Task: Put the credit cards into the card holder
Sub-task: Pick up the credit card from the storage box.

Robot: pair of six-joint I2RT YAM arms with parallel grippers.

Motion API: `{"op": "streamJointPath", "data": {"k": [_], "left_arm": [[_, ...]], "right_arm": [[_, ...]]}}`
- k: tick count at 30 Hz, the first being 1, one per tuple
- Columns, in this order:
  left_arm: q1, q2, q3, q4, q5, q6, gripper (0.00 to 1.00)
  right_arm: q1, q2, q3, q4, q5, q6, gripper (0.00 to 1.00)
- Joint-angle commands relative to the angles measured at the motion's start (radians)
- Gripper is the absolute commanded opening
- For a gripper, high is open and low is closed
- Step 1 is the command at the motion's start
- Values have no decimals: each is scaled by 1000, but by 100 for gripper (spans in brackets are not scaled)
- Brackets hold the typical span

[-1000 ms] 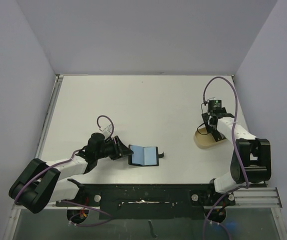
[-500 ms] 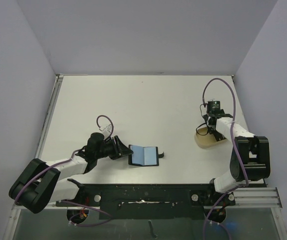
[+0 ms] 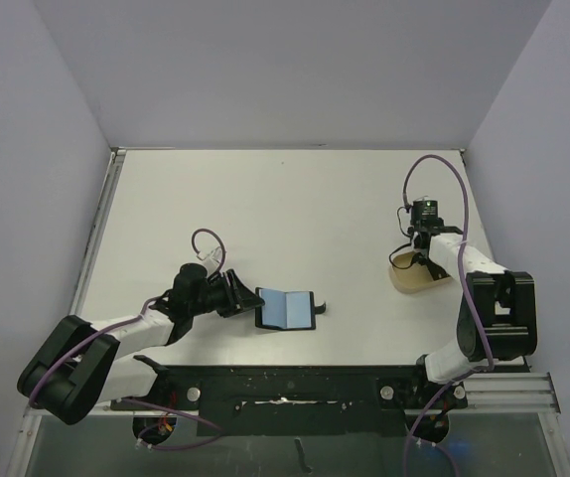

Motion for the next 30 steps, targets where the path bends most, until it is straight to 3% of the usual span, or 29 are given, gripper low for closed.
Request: {"op": "streamJointPath", "data": {"k": [1,8,13,23,30], "left_arm": [[6,-28,23,44,18,12,34],[7,-34,16,43,18,11,34],[6,-37,14,43,15,11,34],[7,-40,16,29,13,14,33],[7,-67,18,-15,-15,28,33]], "right_arm": [[-6,-44,18,38,60,-14,32],[-4,-58,21,35,62,-10,25],[4,-62,31,13,50,-1,13],[139,-121,74,-149,-56,83,0],[226,-201,127,-270,-55,165,0]]}}
